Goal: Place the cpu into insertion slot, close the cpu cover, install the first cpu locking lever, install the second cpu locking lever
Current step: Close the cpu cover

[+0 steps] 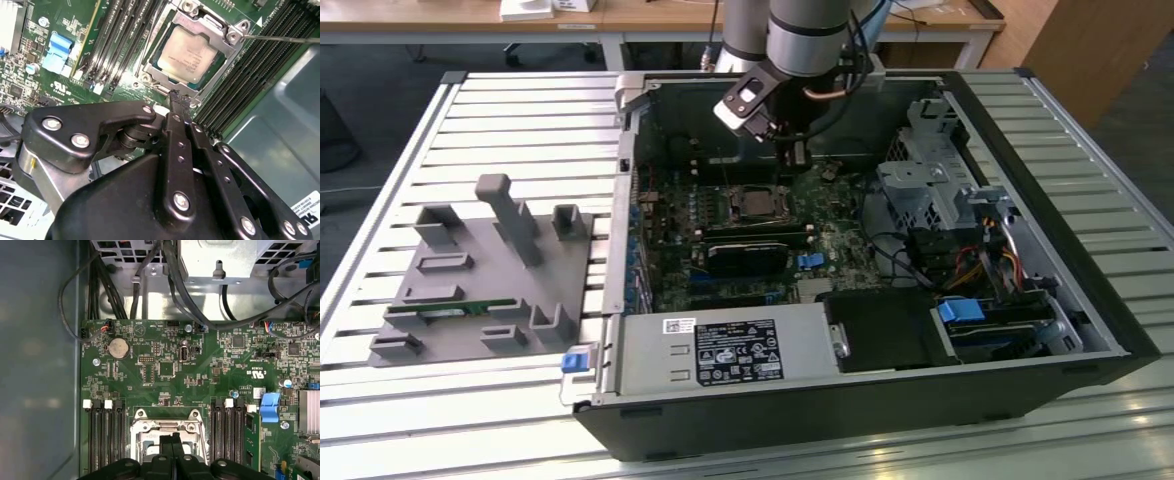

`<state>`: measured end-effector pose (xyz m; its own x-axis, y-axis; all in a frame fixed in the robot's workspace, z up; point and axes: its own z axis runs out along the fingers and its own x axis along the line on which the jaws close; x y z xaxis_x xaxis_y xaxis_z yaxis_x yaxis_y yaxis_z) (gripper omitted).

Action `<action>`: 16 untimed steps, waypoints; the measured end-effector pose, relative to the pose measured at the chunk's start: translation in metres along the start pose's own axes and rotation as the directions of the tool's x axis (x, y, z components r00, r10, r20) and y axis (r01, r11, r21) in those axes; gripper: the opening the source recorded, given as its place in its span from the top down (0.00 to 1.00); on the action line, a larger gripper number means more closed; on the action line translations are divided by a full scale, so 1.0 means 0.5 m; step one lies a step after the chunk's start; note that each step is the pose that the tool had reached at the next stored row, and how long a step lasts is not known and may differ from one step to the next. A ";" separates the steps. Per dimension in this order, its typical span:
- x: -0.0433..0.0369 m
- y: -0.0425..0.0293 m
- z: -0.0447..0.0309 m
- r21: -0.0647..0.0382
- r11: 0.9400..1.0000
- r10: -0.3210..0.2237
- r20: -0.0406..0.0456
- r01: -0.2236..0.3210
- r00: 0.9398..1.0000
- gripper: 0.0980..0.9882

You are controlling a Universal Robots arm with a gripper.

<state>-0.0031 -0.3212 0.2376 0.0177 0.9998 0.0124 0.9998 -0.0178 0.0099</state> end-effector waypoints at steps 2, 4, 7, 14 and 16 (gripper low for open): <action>-0.002 -0.002 0.001 0.000 1.000 0.000 0.000 0.000 1.000 0.99; -0.002 -0.004 0.002 0.000 1.000 0.000 0.000 0.000 1.000 0.99; -0.002 -0.010 0.003 0.000 1.000 0.000 0.000 0.000 1.000 0.99; -0.002 -0.013 0.016 0.000 1.000 0.000 0.001 0.000 1.000 0.99; -0.003 -0.015 0.020 0.000 1.000 0.000 0.001 0.000 1.000 0.99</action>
<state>-0.0106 -0.3224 0.2274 0.0176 0.9998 0.0118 0.9998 -0.0177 0.0100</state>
